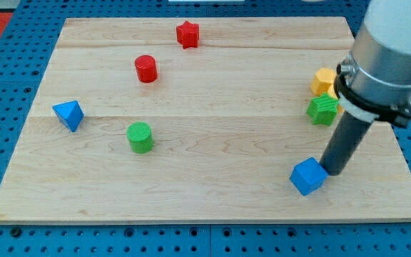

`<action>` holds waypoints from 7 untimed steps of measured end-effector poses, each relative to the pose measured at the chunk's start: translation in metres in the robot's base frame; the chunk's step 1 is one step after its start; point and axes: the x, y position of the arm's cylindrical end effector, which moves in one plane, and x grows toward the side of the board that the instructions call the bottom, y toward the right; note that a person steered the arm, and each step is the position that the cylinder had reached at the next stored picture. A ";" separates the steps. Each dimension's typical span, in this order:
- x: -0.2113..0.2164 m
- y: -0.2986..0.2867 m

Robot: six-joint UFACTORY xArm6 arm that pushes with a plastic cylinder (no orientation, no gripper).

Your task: Move the blue cube towards the blue triangle

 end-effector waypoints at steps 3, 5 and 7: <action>0.016 -0.166; 0.002 -0.264; -0.022 -0.306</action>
